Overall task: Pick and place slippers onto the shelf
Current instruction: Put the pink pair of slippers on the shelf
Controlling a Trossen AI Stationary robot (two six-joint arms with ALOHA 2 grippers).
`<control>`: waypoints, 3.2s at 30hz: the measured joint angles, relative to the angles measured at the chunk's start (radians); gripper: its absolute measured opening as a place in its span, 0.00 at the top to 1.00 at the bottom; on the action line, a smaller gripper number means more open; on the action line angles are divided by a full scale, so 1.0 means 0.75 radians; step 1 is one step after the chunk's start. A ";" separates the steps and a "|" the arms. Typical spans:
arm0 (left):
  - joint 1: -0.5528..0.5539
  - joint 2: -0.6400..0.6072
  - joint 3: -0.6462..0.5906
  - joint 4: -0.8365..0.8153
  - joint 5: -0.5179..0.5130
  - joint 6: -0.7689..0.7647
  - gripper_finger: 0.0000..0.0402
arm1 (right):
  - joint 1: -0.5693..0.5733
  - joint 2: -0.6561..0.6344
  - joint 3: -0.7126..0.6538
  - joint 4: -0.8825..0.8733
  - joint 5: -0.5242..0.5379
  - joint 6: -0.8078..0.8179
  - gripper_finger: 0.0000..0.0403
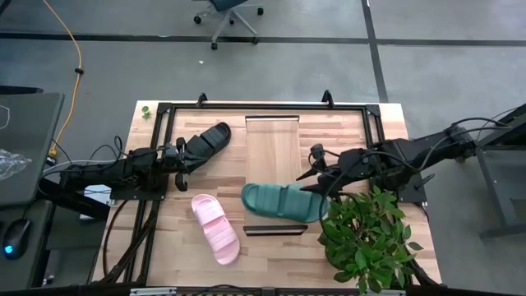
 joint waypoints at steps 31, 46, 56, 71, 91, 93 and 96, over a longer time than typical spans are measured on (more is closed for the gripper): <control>0.000 -0.001 0.000 0.034 -0.040 -0.005 1.00 | -0.450 0.001 0.344 -0.009 -0.183 0.699 0.69; 0.000 -0.001 0.022 0.035 -0.081 -0.004 1.00 | -0.685 -0.236 0.436 -0.141 -0.297 0.859 0.69; 0.000 -0.001 0.175 0.014 -0.174 -0.040 1.00 | -0.683 -0.428 0.329 -0.174 -0.076 0.993 0.69; 0.000 0.119 0.785 -0.993 -0.493 -0.418 1.00 | -0.683 -0.442 0.059 -0.190 -0.044 1.032 0.69; 0.001 0.912 1.394 -1.587 -0.348 -0.203 1.00 | -0.684 -0.491 -0.008 -0.144 -0.015 0.962 0.69; 0.001 0.971 1.436 -1.630 -0.333 -0.204 1.00 | -0.684 -0.497 -0.007 -0.143 -0.015 0.957 0.69; 0.001 1.033 1.464 -1.618 -0.187 -0.135 1.00 | -0.684 -0.501 -0.007 -0.145 -0.016 0.952 0.69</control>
